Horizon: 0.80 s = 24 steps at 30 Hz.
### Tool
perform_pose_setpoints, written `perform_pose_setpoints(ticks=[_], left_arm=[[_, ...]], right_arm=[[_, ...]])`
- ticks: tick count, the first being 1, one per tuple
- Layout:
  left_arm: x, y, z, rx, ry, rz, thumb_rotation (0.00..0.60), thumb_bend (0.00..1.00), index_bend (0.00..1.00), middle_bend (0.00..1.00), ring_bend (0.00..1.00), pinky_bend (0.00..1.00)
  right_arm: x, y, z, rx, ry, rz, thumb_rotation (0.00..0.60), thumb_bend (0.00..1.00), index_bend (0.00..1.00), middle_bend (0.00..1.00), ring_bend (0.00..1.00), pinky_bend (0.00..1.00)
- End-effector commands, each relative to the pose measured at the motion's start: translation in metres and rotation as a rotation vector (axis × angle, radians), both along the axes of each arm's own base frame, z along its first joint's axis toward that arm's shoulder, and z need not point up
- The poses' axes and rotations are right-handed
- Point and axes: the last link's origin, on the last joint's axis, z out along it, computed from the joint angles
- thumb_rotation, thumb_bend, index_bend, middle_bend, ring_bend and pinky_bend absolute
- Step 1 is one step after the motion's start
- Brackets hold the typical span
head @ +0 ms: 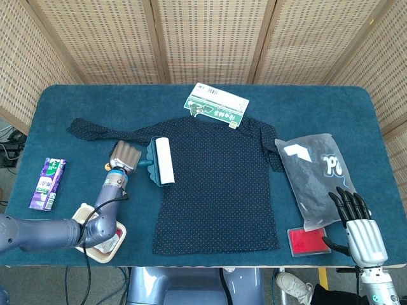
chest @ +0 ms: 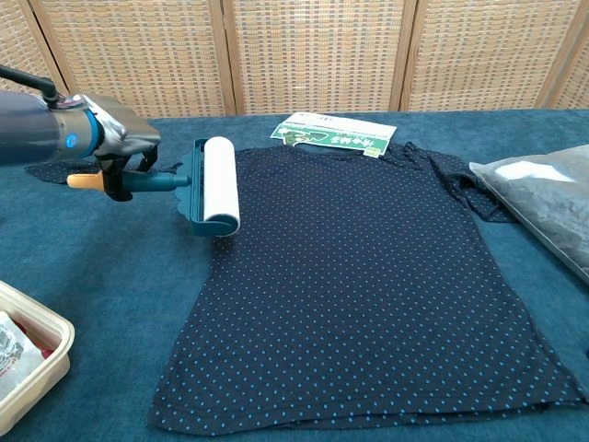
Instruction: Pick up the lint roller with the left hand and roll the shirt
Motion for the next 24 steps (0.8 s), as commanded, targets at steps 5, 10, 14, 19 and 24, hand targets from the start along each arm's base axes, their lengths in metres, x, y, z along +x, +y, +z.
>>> perform_pose_setpoints(ticks=[5,10,14,19,24], left_arm=[[-0.02,-0.01,0.013,0.028,-0.03,-0.038,0.6,0.3,0.27,0.06,0.1,0.22],[-0.031,-0.017,0.014,0.033,-0.044,-0.017,0.6,0.29,0.12,0.0,0.0,0.06],[-0.039,-0.019,0.019,0.058,-0.083,0.006,0.6,0.29,0.06,0.0,0.0,0.0],[-0.045,-0.033,0.03,0.118,-0.299,0.004,0.6,0.27,0.0,0.0,0.0,0.0],[-0.056,-0.073,0.053,0.226,-0.538,-0.126,0.6,0.26,0.0,0.0,0.0,0.0]], right_arm=[[0.002,0.002,0.0,0.001,0.0,0.007,0.6,0.11,0.0,0.0,0.0,0.0],[0.003,0.003,0.003,-0.007,-0.004,0.009,0.6,0.11,0.0,0.0,0.0,0.0],[0.003,0.003,0.004,-0.01,-0.006,0.013,0.6,0.11,0.0,0.0,0.0,0.0],[0.003,0.003,0.005,-0.015,-0.006,0.011,0.6,0.11,0.0,0.0,0.0,0.0],[-0.001,0.001,0.009,-0.032,-0.004,-0.004,0.6,0.11,0.0,0.0,0.0,0.0]])
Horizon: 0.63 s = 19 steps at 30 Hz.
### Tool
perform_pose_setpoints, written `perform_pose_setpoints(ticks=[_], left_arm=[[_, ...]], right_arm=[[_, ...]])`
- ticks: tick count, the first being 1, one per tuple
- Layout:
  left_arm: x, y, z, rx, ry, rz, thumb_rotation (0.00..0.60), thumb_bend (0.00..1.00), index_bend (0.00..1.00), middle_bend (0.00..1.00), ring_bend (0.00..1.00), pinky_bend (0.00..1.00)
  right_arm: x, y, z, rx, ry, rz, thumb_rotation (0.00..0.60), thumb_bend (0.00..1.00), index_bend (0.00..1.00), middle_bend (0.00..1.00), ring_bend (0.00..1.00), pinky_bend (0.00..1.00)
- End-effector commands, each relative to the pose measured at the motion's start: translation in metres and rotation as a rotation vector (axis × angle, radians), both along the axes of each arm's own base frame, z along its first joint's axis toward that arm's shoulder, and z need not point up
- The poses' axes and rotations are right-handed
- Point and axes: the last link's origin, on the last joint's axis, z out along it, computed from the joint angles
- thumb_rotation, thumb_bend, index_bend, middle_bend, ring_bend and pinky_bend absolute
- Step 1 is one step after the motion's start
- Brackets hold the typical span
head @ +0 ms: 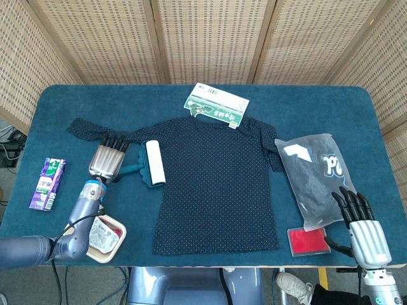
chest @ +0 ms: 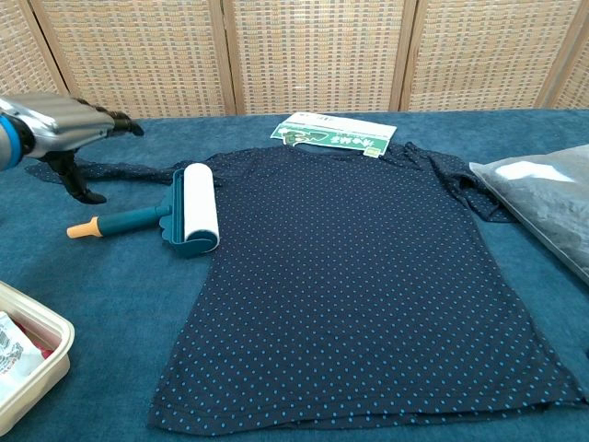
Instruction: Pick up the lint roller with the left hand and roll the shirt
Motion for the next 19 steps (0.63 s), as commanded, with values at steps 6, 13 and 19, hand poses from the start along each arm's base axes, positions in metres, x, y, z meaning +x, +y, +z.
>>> perform_pose_setpoints(ticks=[6,13,19], left_arm=[[-0.037,-0.094,0.039,0.236,-0.319,-0.162,0.6,0.26,0.0,0.0,0.0,0.0],[-0.066,-0.151,0.043,0.276,-0.319,-0.116,0.6,0.25,0.0,0.0,0.0,0.0],[-0.088,-0.183,0.055,0.305,-0.351,-0.047,0.6,0.24,0.0,0.0,0.0,0.0]], right_arm=[[-0.004,-0.002,0.005,-0.026,0.008,-0.015,0.6,0.11,0.0,0.0,0.0,0.0],[0.0,-0.002,0.008,-0.042,0.005,-0.005,0.6,0.11,0.0,0.0,0.0,0.0],[0.0,0.0,0.008,-0.04,0.008,-0.003,0.6,0.11,0.0,0.0,0.0,0.0]])
